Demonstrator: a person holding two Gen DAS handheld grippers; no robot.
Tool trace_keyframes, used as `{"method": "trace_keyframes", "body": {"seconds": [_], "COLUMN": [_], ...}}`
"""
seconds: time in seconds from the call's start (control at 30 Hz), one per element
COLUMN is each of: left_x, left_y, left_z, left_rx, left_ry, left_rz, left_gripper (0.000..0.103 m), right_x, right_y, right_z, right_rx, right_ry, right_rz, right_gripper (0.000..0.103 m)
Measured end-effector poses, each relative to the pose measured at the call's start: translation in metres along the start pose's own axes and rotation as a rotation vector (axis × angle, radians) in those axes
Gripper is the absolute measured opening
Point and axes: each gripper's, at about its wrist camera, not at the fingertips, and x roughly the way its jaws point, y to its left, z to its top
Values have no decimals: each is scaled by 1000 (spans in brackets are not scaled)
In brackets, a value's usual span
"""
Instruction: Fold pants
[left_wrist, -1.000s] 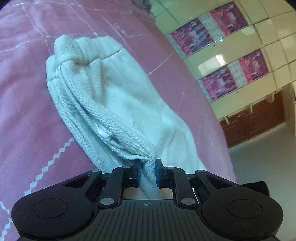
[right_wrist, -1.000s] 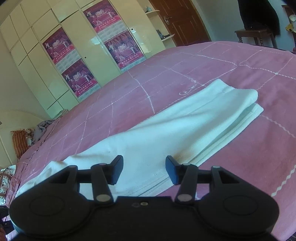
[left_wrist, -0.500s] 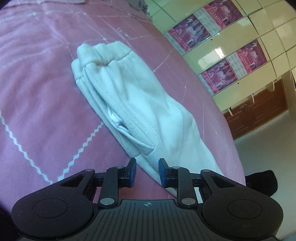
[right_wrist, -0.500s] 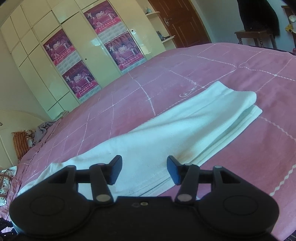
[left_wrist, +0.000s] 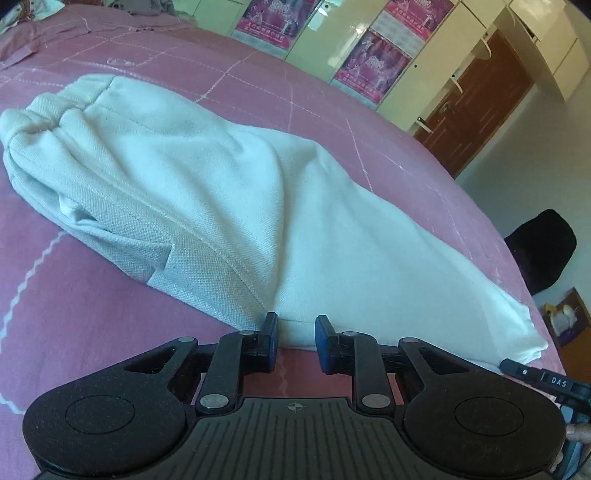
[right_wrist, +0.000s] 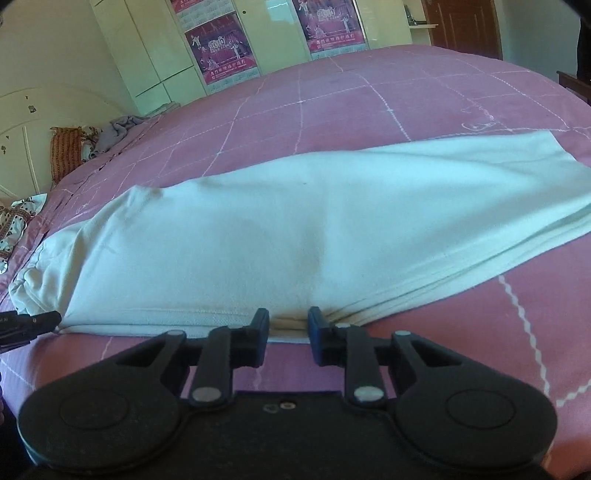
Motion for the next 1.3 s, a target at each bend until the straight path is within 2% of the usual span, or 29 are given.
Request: {"method": "trace_keyframes", "body": {"seconds": [0.1, 0.2, 0.27, 0.33, 0.43, 0.57, 0.67, 0.87, 1.0, 1.17, 1.27, 1.3], "left_x": [-8, -3, 11, 10, 4, 0, 0, 15, 33, 62, 87, 86], "left_y": [-11, -15, -15, -16, -23, -32, -37, -42, -40, -18, 9, 19], "left_z": [12, 17, 15, 7, 9, 17, 25, 59, 97, 125, 113, 109], "left_rx": [70, 82, 111, 132, 154, 177, 196, 218, 229, 176, 126, 106], "left_ry": [-58, -58, 2, -1, 4, -4, -16, -44, -59, -22, 79, 64], "left_rz": [33, 49, 76, 78, 94, 104, 100, 83, 98, 108, 132, 103], "left_gripper": [24, 24, 24, 24, 24, 24, 24, 24, 24, 24, 24, 24], "right_x": [-11, -12, -3, 17, 13, 7, 4, 20, 42, 95, 135, 151], "right_y": [-1, 3, -1, -5, -1, -6, -2, 7, 23, 50, 65, 64], "right_z": [6, 16, 20, 13, 10, 15, 21, 50, 88, 128, 128, 122], "right_rx": [22, 28, 38, 12, -32, 45, 42, 48, 55, 48, 73, 86], "right_ry": [-67, -125, -113, -4, -16, -53, -89, -120, -151, -102, -23, 32], "right_rz": [28, 31, 25, -28, -30, 0, 3, 19, 41, 91, 145, 127], "right_gripper": [30, 35, 35, 34, 33, 35, 36, 36, 38, 39, 38, 32]}}
